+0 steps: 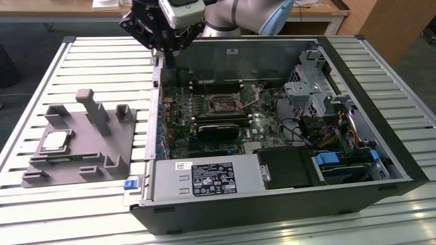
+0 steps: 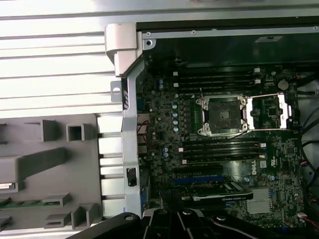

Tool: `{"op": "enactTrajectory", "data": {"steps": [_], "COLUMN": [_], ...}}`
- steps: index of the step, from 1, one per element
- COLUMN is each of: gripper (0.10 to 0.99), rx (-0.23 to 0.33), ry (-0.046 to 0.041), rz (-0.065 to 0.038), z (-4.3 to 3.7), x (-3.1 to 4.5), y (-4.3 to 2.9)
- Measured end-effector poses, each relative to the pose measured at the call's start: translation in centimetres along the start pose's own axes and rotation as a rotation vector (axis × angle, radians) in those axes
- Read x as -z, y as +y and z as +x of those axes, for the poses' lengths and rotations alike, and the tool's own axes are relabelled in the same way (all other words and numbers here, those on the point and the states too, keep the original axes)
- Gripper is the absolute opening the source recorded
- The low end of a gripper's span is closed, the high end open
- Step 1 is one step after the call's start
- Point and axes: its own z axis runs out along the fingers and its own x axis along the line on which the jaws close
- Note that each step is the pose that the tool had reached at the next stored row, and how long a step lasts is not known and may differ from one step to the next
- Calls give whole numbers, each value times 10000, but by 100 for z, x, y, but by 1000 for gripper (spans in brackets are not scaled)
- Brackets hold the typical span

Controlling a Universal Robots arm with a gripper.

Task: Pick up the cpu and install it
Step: 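Reach for the cpu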

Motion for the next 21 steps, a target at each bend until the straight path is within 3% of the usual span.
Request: {"op": "enactTrajectory", "data": {"steps": [21], "gripper": [106], "rx": [-1], "ry": [0], "rz": [0], "z": [306], "x": [6], "y": [-23]}}
